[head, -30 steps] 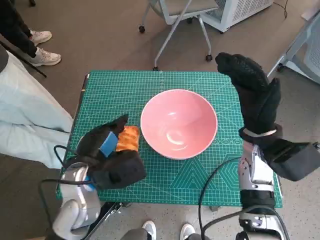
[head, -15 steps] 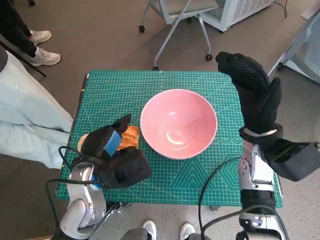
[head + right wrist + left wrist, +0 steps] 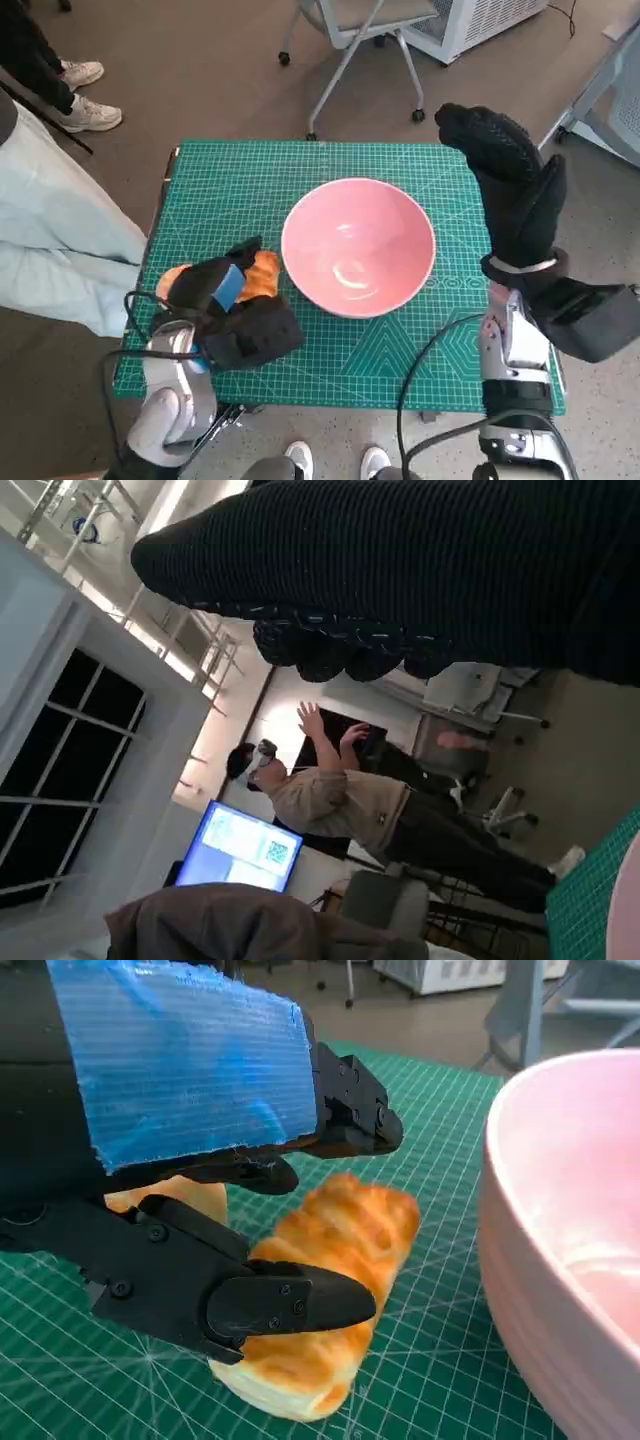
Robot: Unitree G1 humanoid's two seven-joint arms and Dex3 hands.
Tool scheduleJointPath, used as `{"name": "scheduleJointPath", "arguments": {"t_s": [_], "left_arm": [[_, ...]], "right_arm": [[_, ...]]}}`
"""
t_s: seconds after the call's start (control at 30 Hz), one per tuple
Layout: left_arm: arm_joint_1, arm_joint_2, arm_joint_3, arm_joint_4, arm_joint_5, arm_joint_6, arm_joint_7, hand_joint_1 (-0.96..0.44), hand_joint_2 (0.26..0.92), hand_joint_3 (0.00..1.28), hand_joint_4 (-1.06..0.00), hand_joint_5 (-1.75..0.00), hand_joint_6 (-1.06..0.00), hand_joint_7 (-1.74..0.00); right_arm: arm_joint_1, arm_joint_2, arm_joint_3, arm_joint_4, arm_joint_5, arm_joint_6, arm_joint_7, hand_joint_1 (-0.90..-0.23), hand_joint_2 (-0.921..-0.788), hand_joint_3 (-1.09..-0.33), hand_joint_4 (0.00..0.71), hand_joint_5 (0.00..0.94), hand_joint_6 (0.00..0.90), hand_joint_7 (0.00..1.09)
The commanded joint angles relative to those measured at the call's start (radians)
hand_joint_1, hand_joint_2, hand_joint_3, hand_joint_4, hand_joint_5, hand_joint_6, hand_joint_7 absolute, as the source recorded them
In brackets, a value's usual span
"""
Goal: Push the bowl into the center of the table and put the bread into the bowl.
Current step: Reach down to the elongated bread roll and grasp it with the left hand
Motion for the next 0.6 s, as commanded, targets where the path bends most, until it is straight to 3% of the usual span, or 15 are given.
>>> {"name": "scheduleJointPath", "arguments": {"t_s": [0.03,0.2,0.33,0.37,0.43,0.53,0.6], "left_arm": [[-0.028,-0.020,-0.011,0.066,-0.013,-0.003,0.025,-0.55,0.921,0.31,-0.62,-0.13,-0.42,-0.10],[-0.041,-0.029,-0.011,0.127,-0.033,-0.021,0.053,-0.49,0.921,0.22,-0.78,-0.21,-0.54,-0.18],[-0.045,-0.030,-0.006,0.156,-0.053,-0.043,0.079,-0.47,0.921,0.20,-0.81,-0.24,-0.57,-0.20],[-0.046,-0.031,-0.003,0.171,-0.065,-0.056,0.094,-0.44,0.921,0.17,-0.81,-0.35,-0.59,-0.24],[-0.045,-0.032,0.003,0.196,-0.086,-0.082,0.125,-0.35,0.921,0.09,-0.73,-0.83,-0.57,-0.50],[-0.045,-0.035,0.006,0.221,-0.103,-0.112,0.172,-0.26,0.917,0.04,-0.69,-1.17,-0.53,-0.73],[-0.048,-0.036,0.005,0.238,-0.111,-0.125,0.196,-0.21,0.911,0.02,-0.68,-1.31,-0.53,-0.81]], "right_arm": [[0.028,-0.008,-0.003,-0.006,-0.010,0.017,-0.008,-0.624,-0.921,-0.765,0.172,0.001,0.005,0.60],[0.032,-0.010,-0.003,-0.017,-0.009,0.024,-0.010,-0.628,-0.921,-0.764,0.172,0.001,0.007,0.60],[0.033,-0.012,-0.005,-0.019,-0.006,0.027,-0.008,-0.629,-0.921,-0.764,0.172,0.001,0.008,0.60],[0.034,-0.013,-0.006,-0.020,-0.004,0.028,-0.007,-0.630,-0.921,-0.763,0.173,0.001,0.009,0.60],[0.034,-0.015,-0.008,-0.019,0.001,0.030,-0.003,-0.631,-0.921,-0.761,0.174,0.002,0.011,0.60],[0.034,-0.016,-0.010,-0.018,0.004,0.032,-0.002,-0.632,-0.921,-0.759,0.175,0.002,0.012,0.60],[0.034,-0.017,-0.011,-0.018,0.004,0.033,-0.002,-0.632,-0.921,-0.758,0.175,0.002,0.013,0.60]]}}
